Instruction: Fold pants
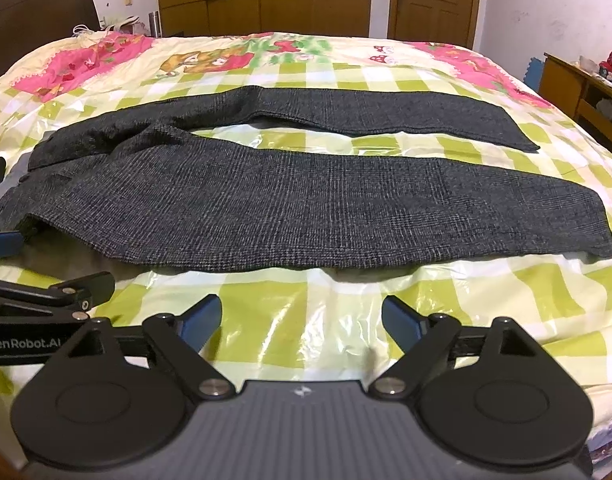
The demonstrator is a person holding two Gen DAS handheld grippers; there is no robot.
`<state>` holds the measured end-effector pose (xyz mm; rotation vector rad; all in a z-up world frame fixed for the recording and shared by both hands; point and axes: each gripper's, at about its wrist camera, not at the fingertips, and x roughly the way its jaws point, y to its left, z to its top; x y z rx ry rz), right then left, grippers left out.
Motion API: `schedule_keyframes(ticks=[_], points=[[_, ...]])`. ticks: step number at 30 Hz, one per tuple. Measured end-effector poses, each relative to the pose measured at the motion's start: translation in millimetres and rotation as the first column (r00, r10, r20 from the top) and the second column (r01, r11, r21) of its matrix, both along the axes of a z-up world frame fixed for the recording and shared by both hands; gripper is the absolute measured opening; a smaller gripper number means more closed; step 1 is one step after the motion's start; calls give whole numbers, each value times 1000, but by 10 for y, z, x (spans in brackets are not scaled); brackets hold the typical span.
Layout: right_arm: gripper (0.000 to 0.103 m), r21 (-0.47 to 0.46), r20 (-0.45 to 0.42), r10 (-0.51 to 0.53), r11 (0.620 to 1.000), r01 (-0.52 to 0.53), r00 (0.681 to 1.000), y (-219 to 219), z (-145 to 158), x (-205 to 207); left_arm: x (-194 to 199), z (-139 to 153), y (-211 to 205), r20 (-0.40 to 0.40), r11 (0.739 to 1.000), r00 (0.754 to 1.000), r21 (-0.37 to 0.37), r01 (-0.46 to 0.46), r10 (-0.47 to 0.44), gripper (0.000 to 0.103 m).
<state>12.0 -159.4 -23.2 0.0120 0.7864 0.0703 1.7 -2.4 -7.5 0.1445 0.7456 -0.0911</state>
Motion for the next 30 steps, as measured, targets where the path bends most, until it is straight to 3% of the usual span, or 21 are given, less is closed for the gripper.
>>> schedule_keyframes(ticks=[30], points=[[83,12,-18,5,1000,-5,1000,-5,-25,23,18,-17,-7,-5,1000,1000,-18,8,-8,103]])
